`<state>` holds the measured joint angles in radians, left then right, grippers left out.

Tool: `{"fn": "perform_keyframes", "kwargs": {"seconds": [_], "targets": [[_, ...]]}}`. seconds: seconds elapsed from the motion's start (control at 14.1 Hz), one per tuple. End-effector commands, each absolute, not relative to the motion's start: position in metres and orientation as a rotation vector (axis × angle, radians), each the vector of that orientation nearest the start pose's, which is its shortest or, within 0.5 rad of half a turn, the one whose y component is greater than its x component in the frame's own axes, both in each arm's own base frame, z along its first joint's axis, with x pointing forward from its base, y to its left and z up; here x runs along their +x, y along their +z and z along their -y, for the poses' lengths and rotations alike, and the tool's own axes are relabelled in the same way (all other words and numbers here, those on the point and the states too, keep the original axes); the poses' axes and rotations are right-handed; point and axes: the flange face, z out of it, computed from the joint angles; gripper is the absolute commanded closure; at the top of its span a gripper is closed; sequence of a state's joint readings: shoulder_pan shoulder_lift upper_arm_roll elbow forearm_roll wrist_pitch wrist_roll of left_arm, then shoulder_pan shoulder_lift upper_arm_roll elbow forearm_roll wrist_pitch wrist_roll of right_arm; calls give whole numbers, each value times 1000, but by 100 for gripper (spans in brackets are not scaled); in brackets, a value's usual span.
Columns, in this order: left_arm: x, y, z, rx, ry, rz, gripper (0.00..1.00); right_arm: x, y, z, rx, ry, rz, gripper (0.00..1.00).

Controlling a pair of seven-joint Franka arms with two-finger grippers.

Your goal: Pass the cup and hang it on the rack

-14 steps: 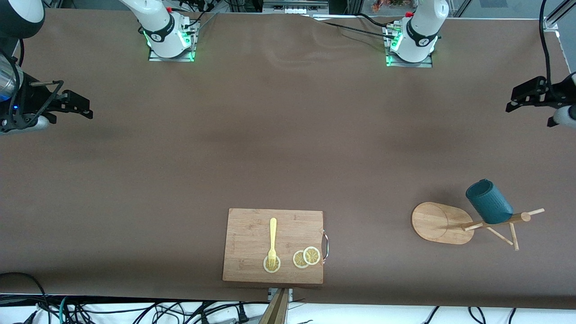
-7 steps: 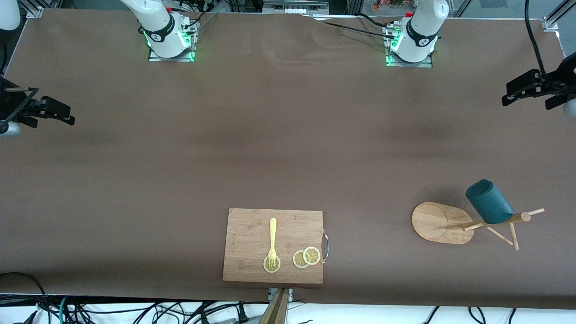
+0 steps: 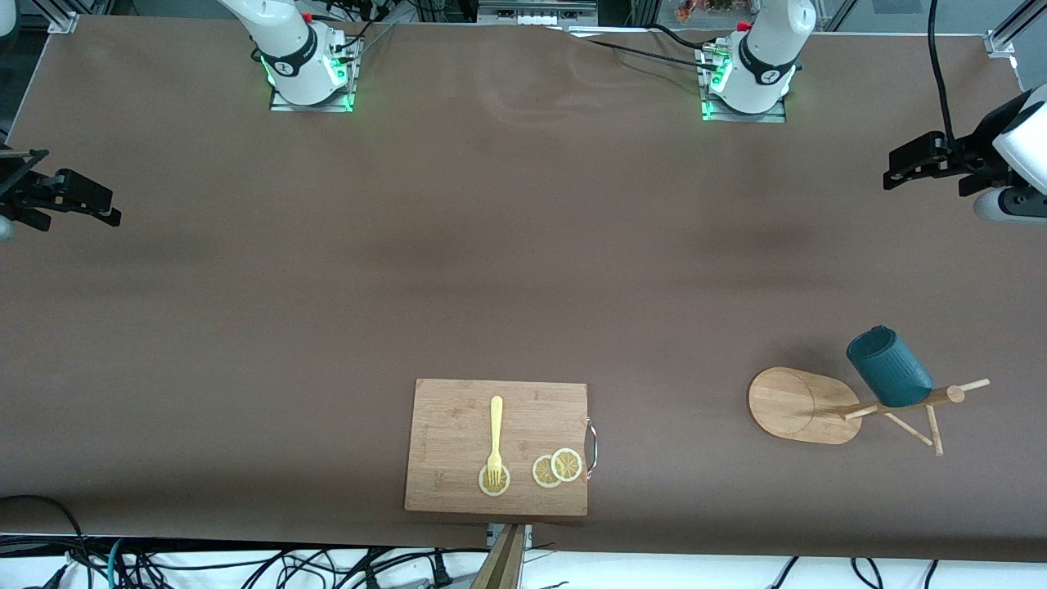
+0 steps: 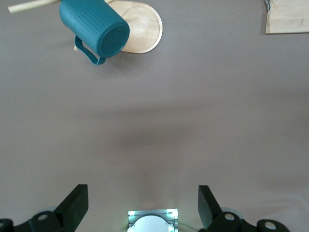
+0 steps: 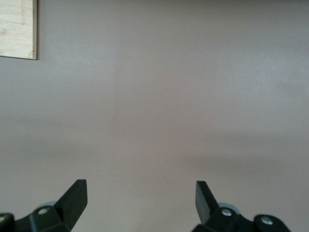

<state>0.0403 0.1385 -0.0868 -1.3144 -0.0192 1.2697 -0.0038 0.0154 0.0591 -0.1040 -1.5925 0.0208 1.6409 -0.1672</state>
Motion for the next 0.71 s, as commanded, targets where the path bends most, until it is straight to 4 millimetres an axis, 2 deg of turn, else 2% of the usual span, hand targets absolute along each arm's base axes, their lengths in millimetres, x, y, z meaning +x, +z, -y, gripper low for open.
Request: {"fn": "perform_keyframes", "kwargs": {"seconds": [0.0, 0.14, 0.5, 0.64], "targets": [[548, 644, 20, -3114, 282, -48, 0, 572, 595, 44, -3122, 8, 123, 1], [539, 655, 21, -3119, 258, -54, 0, 569, 597, 45, -3121, 13, 120, 1], [537, 652, 13, -3182, 274, -39, 0, 569, 597, 45, -3128, 12, 124, 1], [541, 653, 18, -3182, 268, -49, 0, 570, 598, 45, -3128, 10, 126, 1]]}}
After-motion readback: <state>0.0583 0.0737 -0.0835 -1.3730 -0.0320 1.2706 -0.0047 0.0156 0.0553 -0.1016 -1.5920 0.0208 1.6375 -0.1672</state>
